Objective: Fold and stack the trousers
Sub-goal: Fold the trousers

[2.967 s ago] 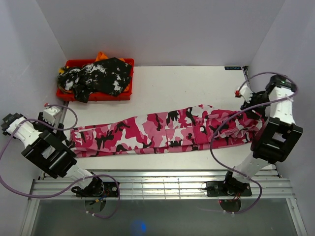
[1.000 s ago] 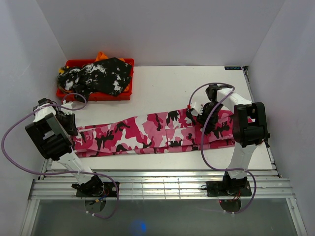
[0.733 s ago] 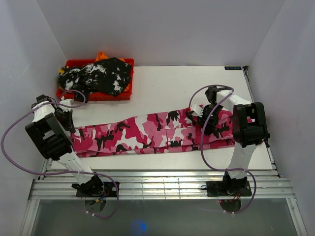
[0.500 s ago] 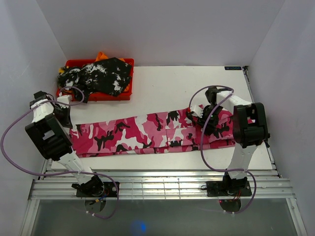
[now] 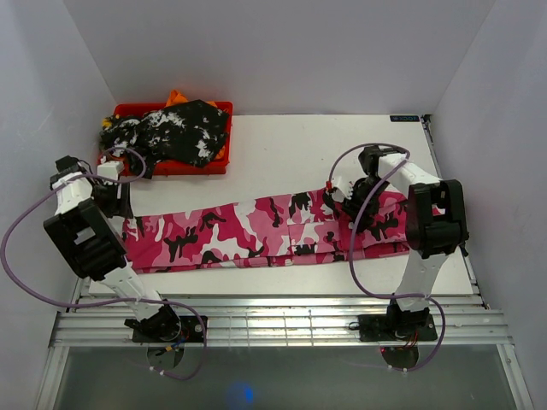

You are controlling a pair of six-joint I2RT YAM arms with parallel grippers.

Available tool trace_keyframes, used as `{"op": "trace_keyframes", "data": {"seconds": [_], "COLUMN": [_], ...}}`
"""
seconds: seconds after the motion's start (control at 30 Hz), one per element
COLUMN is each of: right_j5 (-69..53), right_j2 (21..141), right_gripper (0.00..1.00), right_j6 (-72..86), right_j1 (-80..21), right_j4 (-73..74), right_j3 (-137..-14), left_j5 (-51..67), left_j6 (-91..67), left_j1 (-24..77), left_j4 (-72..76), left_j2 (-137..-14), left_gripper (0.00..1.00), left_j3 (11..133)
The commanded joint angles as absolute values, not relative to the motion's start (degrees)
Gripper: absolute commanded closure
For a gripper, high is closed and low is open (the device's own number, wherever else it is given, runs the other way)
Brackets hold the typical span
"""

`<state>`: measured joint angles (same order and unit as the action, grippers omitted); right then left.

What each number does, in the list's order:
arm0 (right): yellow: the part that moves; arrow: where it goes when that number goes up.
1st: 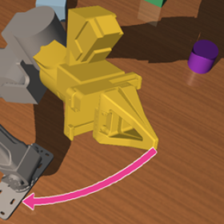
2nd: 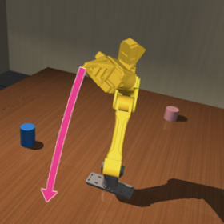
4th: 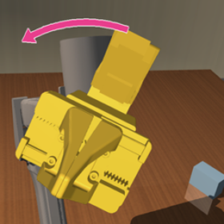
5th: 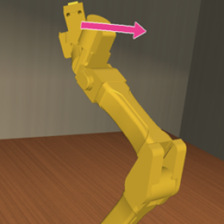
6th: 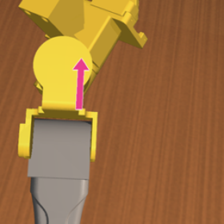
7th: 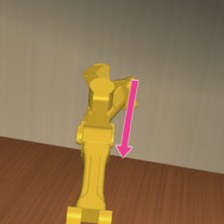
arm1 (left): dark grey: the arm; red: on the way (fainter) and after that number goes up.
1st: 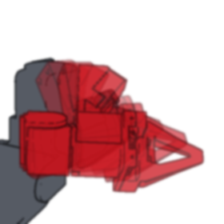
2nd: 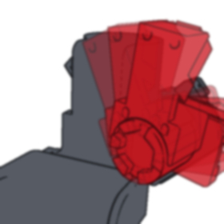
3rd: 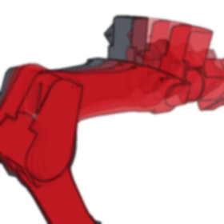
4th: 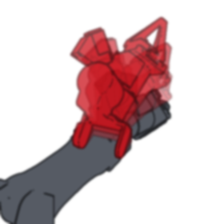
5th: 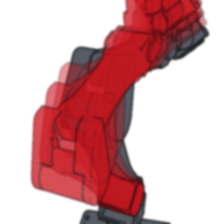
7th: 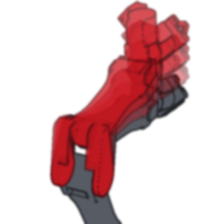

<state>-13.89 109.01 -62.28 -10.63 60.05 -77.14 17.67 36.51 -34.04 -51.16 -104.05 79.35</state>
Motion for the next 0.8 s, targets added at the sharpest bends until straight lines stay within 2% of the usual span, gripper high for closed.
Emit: {"op": "trace_keyframes", "data": {"seconds": [0.0,0.13,0.23,0.37,0.53,0.67,0.77], "right_j5": [-23.10,-27.58,-29.00,-26.56,-19.09,-16.88,-15.74], "right_j2": [103.02,100.46,97.39,91.68,84.56,80.34,80.16], "right_gripper": [0.44,0.51,0.56,0.57,0.57,0.56,0.56], "right_j6": [-63.02,-59.86,-55.82,-54.40,-55.28,-57.83,-57.31], "right_j1": [-12.38,-17.48,-22.66,-28.47,-31.11,-31.29,-31.38], "right_j4": [66.44,66.63,62.15,53.02,39.24,32.18,29.19], "right_j3": [-83.92,-85.96,-82.28,-71.31,-56.18,-47.66,-45.97], "left_j5": [28.45,44.77,49.30,52.99,49.58,41.34,35.62], "left_j6": [41.21,49.63,53.43,53.44,44.75,41.14,38.68], "left_j1": [-34.01,-32.27,-26.66,-17.36,0.30,12.02,19.67], "left_j4": [-53.16,-60.96,-62.58,-59.78,-47.39,-39.92,-36.66], "left_j2": [-94.32,-87.46,-82.54,-76.39,-66.63,-63.20,-64.15], "left_gripper": [0.18,0.10,0.14,0.16,0.17,0.26,0.33], "left_j3": [82.70,82.79,78.06,69.01,55.39,47.12,43.00]}}
